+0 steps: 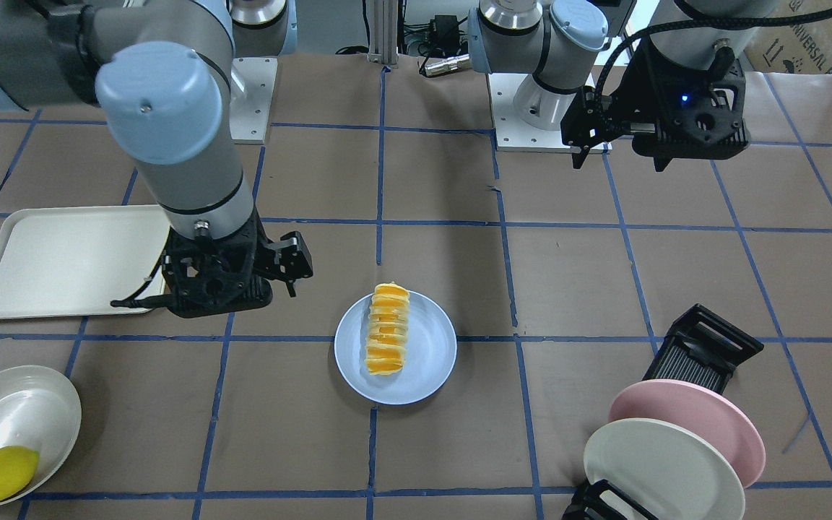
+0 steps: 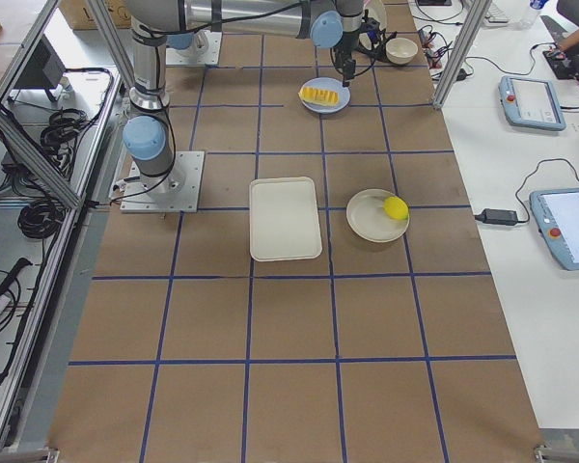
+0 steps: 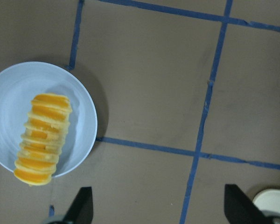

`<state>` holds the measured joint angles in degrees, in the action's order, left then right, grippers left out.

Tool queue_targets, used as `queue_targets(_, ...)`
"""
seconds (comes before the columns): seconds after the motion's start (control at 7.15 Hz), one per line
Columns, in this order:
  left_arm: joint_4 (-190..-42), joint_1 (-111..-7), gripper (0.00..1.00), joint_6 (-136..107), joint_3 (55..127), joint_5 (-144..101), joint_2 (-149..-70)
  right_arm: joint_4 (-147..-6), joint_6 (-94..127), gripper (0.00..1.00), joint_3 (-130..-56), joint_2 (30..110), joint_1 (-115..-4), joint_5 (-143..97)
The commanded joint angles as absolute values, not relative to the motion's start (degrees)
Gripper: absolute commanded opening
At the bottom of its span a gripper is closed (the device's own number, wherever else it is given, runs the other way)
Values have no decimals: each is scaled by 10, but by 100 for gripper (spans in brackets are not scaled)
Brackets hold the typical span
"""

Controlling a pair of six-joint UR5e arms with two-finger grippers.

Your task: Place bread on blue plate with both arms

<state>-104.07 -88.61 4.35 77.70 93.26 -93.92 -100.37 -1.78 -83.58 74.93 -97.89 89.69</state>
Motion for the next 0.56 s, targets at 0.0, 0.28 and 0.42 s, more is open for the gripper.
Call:
queue_targets(0.0, -1043, -887, 100, 41, 770, 924, -943, -940, -32, 100, -894, 846, -956, 897)
queue_targets(0.28, -1042, -886, 100, 40, 768, 924, -945, -936, -58, 100, -947, 913, -921, 890)
queue_targets(0.42, -1042, -887, 100, 40, 770, 925, -943, -903, -57, 100, -940, 915, -918, 896)
